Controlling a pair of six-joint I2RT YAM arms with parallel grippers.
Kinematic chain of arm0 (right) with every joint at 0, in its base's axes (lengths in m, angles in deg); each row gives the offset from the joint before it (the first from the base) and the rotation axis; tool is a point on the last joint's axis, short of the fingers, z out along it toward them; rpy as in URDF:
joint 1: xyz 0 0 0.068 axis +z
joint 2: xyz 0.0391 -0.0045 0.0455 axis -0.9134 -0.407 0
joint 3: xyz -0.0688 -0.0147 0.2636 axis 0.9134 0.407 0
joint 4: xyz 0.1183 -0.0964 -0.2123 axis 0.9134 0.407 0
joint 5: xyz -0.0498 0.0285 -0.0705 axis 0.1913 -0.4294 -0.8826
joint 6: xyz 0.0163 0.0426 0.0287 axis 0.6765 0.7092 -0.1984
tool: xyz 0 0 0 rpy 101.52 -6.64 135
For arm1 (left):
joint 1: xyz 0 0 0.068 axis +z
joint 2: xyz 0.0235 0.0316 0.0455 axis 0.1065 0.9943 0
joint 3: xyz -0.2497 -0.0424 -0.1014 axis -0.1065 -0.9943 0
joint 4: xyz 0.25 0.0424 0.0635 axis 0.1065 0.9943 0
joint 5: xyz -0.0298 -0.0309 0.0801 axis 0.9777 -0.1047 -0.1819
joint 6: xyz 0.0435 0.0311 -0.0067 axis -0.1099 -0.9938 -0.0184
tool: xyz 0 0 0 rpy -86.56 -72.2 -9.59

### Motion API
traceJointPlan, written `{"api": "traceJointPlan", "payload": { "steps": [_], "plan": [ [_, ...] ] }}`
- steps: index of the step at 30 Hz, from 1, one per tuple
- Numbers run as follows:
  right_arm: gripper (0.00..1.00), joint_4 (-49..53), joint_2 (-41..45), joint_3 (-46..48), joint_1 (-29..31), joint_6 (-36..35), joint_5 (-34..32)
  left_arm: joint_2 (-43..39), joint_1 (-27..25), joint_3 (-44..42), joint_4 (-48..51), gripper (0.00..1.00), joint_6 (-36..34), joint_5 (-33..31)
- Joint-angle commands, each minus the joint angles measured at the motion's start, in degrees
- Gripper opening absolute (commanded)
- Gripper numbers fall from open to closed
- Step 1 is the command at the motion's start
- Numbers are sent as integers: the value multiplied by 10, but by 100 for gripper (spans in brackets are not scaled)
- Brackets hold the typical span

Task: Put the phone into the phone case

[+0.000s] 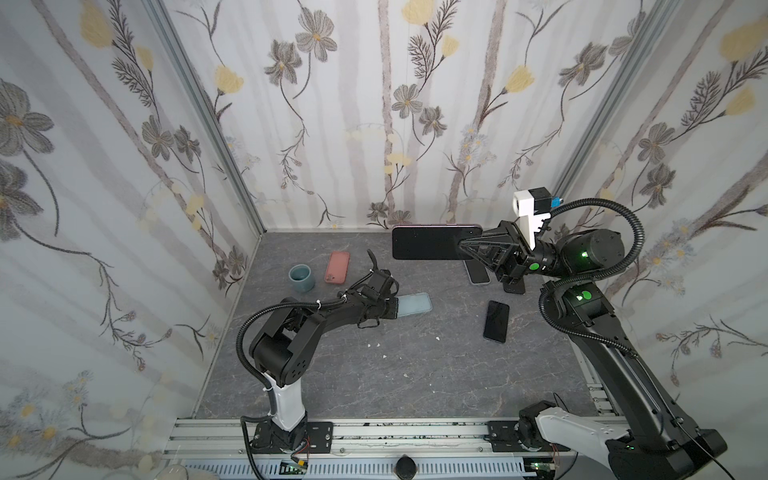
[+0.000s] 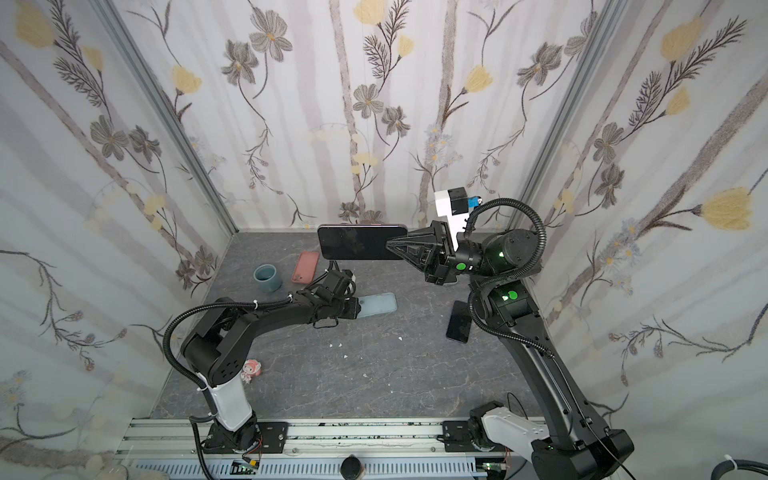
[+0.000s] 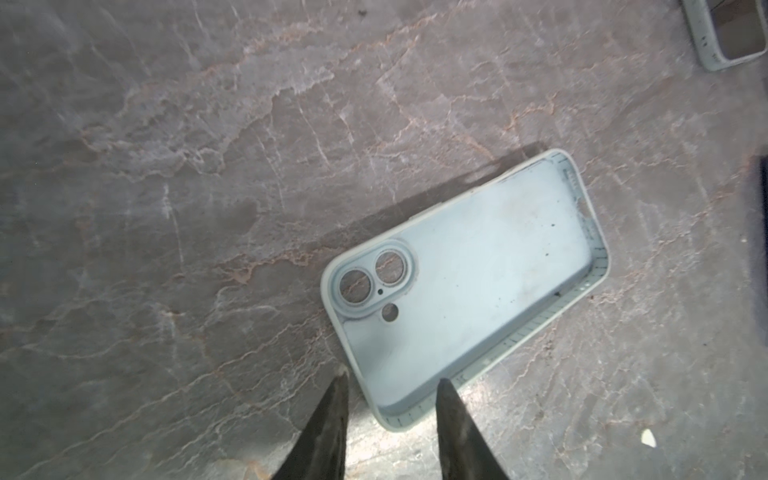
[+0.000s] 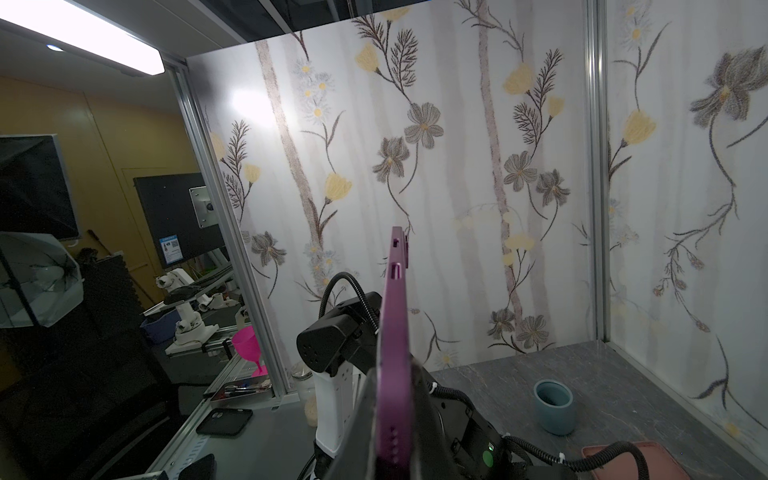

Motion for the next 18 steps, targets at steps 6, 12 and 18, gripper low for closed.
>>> {"api": "traceJointPlan", "payload": {
  "steps": [6, 12, 18],
  "plan": [
    [0, -24, 6, 15, 0, -5, 11, -50, 18, 19, 2, 43, -4, 2],
    [0, -7, 4, 33, 1, -16, 21, -97, 49, 5, -13, 44, 7, 9],
    [0, 55, -6, 65, 1, -27, -47, -137, 76, -25, -26, 44, 22, 4]
  ]
}}
